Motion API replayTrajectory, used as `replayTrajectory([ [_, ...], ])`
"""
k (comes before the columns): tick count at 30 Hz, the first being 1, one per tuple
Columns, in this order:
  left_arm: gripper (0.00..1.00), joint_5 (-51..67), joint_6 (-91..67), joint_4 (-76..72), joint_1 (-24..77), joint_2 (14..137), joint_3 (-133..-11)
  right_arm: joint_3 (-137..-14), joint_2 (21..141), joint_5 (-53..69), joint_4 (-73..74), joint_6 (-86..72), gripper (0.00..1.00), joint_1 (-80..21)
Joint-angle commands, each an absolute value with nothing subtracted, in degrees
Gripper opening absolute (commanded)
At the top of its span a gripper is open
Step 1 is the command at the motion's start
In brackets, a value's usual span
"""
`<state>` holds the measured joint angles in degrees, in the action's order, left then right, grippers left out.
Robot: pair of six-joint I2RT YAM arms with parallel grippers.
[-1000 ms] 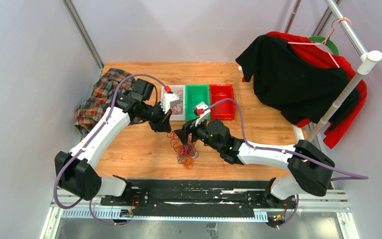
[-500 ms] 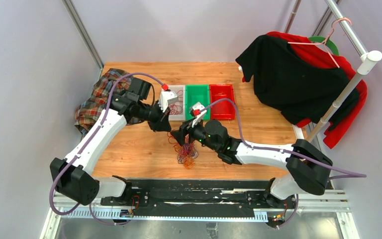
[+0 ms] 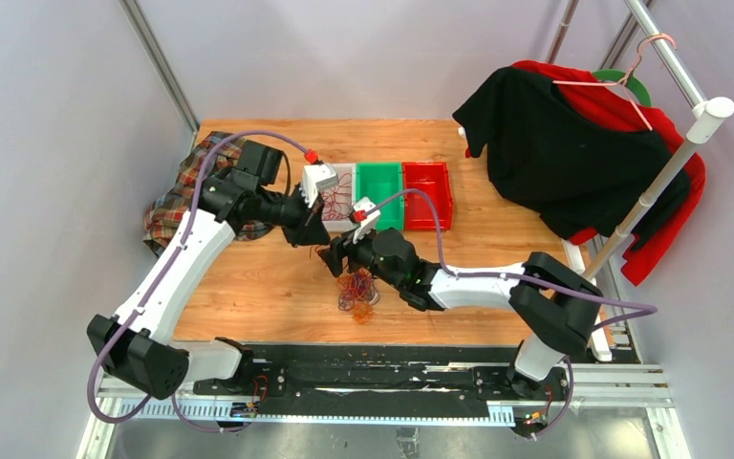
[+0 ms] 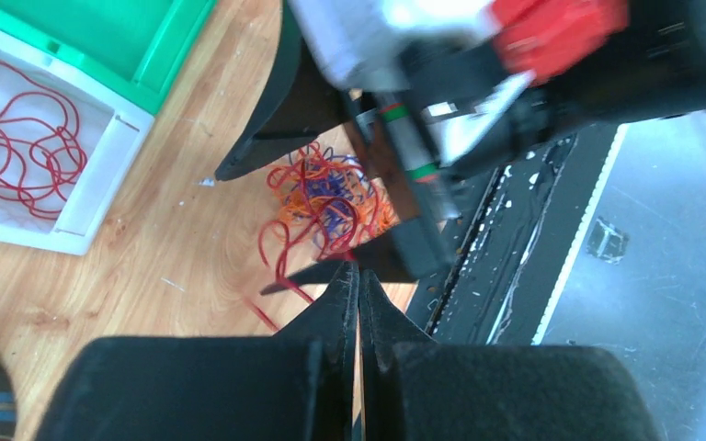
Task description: Untangle the cables
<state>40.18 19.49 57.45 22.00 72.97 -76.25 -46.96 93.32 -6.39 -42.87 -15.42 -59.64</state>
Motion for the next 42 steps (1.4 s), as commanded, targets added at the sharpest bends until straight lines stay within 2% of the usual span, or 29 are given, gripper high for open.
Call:
replayTrajectory([
  [1, 0.01, 43.65, 18.12, 60.76, 22.40, 69.96, -81.09, -46.20, 96.14, -10.06, -46.04, -16.15, 0.70, -59.58],
  [10, 0.00, 38.92, 17.82, 62.75, 22.40, 68.43, -93.77, -35.39, 94.92, -11.75, -50.18, -20.50, 0.67, -59.06],
  [15, 0.01, 36.00, 20.80, 62.67, 22.34, 68.43, -90.99, -32.07, 92.34, -12.27, -50.77, -21.72, 0.66, -59.06],
  [16, 0.05, 35.16, 21.83, 62.67, 22.36, 68.85, -88.72, -31.98, 91.91, -12.50, -50.29, -21.61, 0.65, -59.06],
  [18, 0.21, 32.09, 25.16, 61.95, 22.37, 70.15, -83.48, -32.36, 91.43, -12.92, -48.84, -21.40, 0.64, -59.07],
  [24, 0.55, 24.87, 28.32, 54.30, 22.39, 76.14, -70.26, -34.01, 92.34, -13.04, -46.89, -21.14, 0.62, -59.07],
  [27, 0.63, 23.41, 26.32, 49.51, 22.37, 80.02, -66.72, -33.71, 92.89, -13.61, -46.55, -21.36, 0.58, -59.06],
  [35, 0.63, 22.76, 24.90, 43.75, 22.41, 89.65, -63.58, -31.40, 93.31, -15.86, -45.97, -21.37, 0.46, -58.89],
  [42, 0.55, 21.05, 24.25, 40.63, 22.33, 93.72, -61.45, -29.85, 93.50, -16.50, -46.21, -22.18, 0.41, -58.71],
])
